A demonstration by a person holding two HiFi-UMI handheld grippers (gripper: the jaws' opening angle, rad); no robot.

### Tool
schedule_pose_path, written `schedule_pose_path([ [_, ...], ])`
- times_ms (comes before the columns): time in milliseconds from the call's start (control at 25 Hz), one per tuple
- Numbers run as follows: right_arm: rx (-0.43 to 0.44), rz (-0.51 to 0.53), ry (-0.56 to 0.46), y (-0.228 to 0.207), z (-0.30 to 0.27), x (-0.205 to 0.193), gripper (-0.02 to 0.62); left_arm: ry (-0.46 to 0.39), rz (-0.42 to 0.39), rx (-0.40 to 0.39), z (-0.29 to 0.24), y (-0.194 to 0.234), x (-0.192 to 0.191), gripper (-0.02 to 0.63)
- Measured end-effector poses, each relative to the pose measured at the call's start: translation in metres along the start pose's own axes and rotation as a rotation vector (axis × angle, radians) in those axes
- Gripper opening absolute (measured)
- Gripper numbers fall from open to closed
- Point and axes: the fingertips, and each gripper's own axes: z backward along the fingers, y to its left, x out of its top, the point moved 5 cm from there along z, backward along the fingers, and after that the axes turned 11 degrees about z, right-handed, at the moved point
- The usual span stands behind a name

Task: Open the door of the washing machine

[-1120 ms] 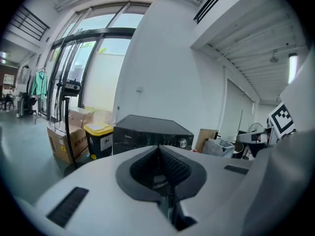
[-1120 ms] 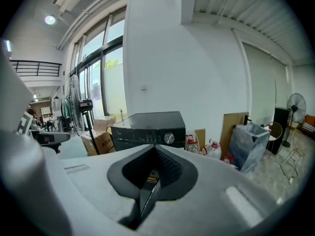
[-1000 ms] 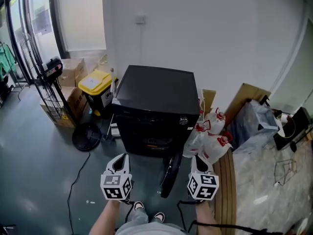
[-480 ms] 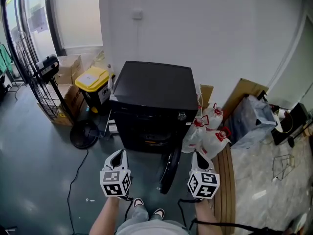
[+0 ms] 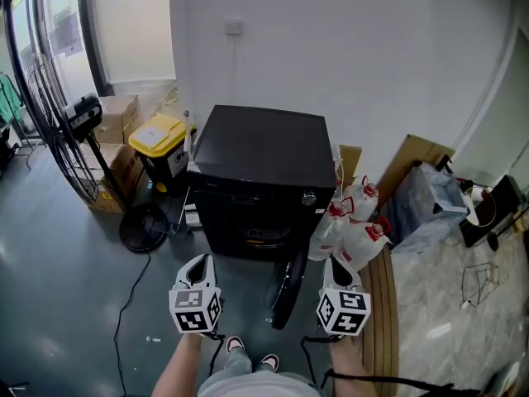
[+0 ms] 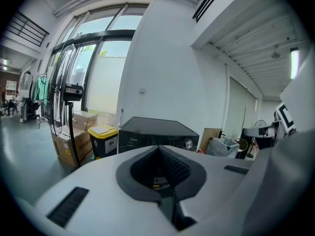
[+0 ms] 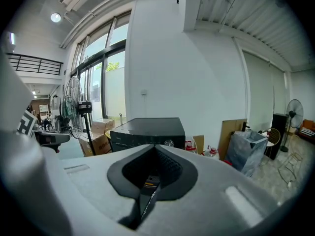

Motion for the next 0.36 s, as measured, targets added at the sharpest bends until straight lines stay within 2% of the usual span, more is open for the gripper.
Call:
schedule_pose_path([
  [360, -0.003, -0.004, 0.001, 0.0005, 0.0022, -0.0018, 0.005, 0.008, 0.000, 0.009, 0.0015, 0.0022, -0.0029, 0.003],
])
